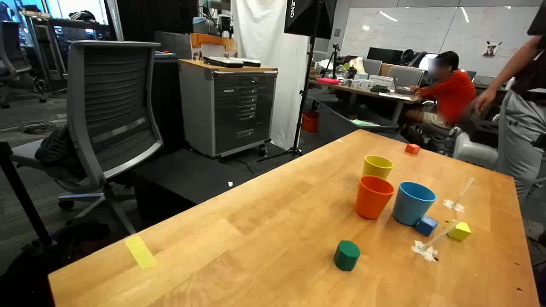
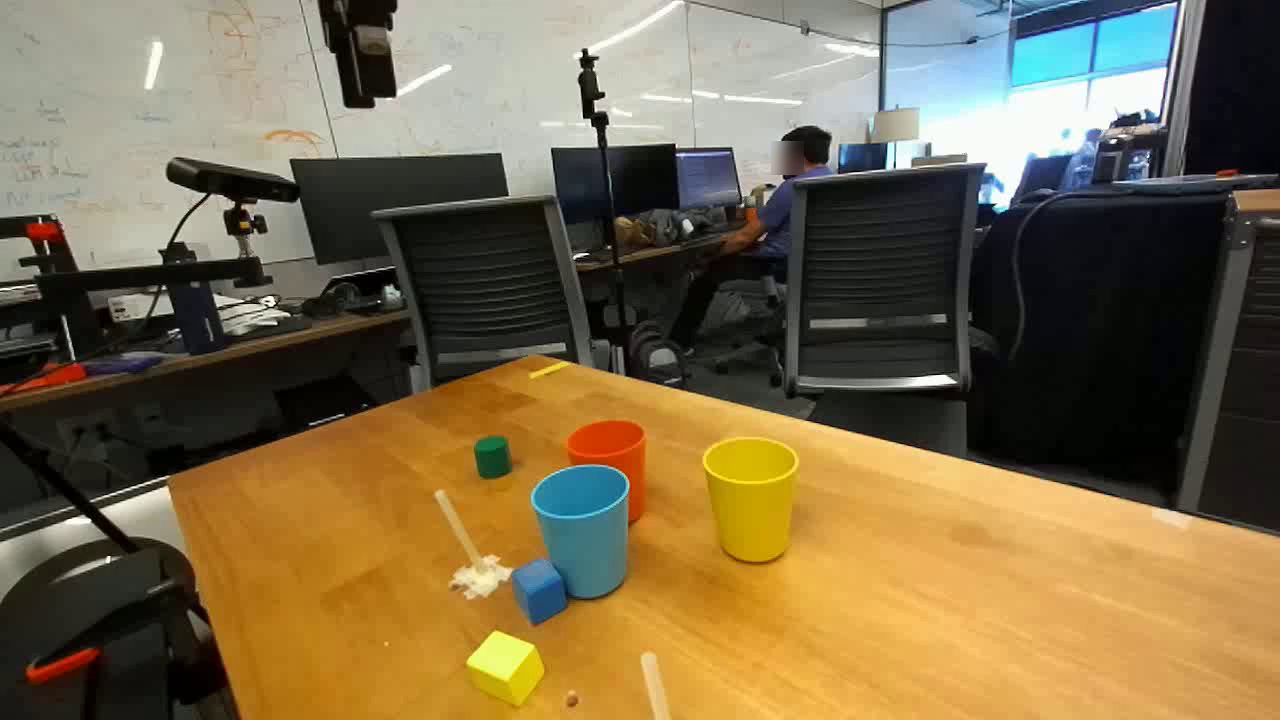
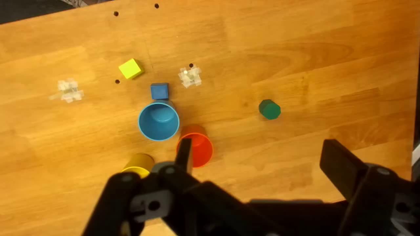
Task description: Pick up the orange cup, place it into the yellow cup, and finally place both into the blue cup
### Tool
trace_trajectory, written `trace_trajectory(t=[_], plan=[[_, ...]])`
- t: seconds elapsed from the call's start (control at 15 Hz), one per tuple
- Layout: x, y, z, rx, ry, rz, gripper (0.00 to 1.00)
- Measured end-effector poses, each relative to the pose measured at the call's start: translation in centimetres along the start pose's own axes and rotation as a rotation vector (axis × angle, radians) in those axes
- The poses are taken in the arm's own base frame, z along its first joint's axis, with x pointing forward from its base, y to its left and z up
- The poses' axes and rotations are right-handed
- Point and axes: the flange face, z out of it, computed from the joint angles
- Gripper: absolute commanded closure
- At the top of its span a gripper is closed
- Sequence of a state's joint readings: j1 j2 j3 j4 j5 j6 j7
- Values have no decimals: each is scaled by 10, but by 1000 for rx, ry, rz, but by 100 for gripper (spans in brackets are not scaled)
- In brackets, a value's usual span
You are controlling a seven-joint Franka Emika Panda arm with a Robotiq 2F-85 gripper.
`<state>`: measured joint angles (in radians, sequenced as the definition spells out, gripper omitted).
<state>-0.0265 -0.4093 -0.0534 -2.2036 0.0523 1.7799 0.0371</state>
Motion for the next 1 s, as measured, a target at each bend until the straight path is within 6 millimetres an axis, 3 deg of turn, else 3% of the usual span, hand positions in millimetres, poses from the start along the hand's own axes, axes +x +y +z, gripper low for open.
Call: trace_trajectory(t=[0.33,0.6,1.0], plan=[[0,0,-5,1,13,-1,0],[2,0,2,-1,-5,0,0],[21,0,14,-6,-45,4,0]])
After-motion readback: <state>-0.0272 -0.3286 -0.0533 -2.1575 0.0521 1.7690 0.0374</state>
